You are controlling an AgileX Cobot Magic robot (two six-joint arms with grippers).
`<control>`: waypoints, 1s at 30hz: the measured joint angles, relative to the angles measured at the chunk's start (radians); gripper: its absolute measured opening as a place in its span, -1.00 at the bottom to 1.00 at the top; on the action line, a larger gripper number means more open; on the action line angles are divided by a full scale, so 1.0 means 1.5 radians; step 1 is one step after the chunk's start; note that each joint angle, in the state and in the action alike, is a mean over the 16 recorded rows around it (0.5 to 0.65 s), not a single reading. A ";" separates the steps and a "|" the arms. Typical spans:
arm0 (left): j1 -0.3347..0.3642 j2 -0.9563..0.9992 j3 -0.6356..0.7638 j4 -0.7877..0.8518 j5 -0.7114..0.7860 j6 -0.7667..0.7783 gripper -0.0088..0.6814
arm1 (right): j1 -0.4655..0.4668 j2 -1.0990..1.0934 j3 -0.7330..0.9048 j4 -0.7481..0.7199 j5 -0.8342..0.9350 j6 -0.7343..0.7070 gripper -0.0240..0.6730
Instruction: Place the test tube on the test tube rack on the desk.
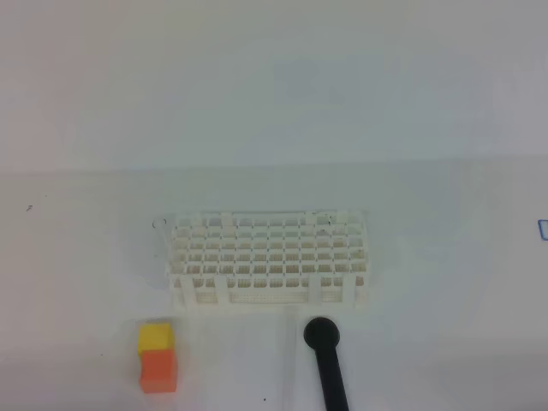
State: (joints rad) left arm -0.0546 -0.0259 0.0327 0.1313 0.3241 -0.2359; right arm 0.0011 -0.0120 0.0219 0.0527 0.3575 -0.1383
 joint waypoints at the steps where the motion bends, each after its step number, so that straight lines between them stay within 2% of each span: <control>1: 0.000 0.000 0.000 0.000 0.000 0.000 -0.98 | 0.000 0.000 0.000 0.000 0.000 0.000 -0.94; 20: 0.000 0.000 0.000 -0.001 -0.009 0.001 -0.98 | 0.000 0.000 0.000 0.000 -0.002 0.000 -0.94; 24: 0.000 0.000 0.000 -0.002 -0.052 0.001 -0.98 | 0.000 0.000 0.002 0.001 -0.024 -0.001 -0.94; 30: 0.000 0.000 0.000 -0.004 -0.168 0.001 -0.98 | 0.000 0.000 0.004 0.004 -0.111 -0.001 -0.94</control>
State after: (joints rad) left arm -0.0546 -0.0259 0.0327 0.1259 0.0718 -0.2340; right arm 0.0011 -0.0120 0.0274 0.0582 0.1916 -0.1399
